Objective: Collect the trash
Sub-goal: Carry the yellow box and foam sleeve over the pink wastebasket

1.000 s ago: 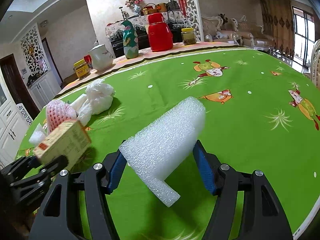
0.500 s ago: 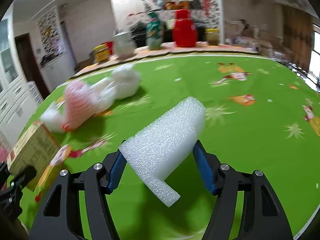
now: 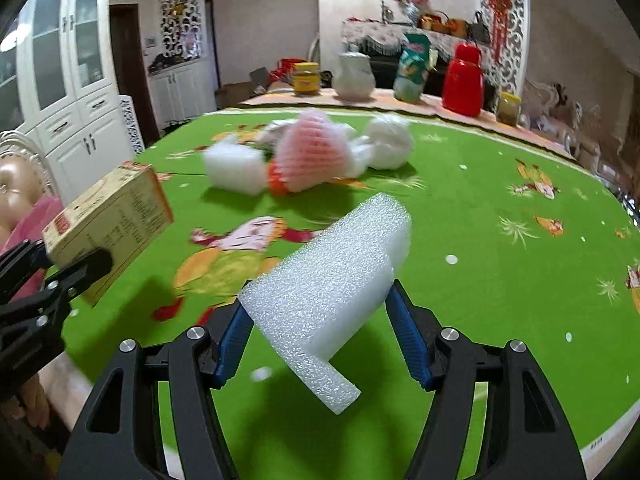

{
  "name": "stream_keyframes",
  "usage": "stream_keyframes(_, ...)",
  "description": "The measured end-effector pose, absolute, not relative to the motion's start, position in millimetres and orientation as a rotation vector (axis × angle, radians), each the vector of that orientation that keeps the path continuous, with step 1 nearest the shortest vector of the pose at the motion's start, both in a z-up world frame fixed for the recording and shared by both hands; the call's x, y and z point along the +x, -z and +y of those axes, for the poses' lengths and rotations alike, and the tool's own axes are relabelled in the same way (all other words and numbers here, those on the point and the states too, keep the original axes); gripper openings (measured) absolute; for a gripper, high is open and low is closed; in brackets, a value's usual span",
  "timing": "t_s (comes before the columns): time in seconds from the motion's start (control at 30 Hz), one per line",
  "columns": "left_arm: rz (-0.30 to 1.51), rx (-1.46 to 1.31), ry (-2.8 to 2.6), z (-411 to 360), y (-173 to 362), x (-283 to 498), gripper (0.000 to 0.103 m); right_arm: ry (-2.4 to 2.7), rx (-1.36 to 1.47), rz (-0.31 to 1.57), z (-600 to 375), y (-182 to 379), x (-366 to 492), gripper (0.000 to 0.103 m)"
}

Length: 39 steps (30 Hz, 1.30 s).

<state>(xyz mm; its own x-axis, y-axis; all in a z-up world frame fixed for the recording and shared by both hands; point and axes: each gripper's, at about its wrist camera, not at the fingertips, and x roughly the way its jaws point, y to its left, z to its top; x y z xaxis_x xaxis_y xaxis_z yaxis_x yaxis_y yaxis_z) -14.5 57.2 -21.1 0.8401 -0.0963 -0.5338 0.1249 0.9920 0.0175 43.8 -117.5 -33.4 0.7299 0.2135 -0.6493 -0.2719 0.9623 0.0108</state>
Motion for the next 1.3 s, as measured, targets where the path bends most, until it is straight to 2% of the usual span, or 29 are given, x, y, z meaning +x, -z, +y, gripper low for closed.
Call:
stream_keyframes(0.43, 0.485, 0.034, 0.067, 93.9, 17.3, -75.2, 0.049, -0.384, -0.081, 0.621, -74.9, 20.7, -17.5, 0.063)
stream_keyframes(0.83, 0.42, 0.007, 0.007, 134.4, -2.2, -111.3, 0.049, -0.469, -0.101, 0.58, -26.4, 7.2, -33.0, 0.063)
stream_keyframes(1.3, 0.364, -0.045, -0.195, 242.5, -16.7, -175.2, 0.049, -0.705, -0.15, 0.52, 87.5, -4.5, -45.8, 0.063)
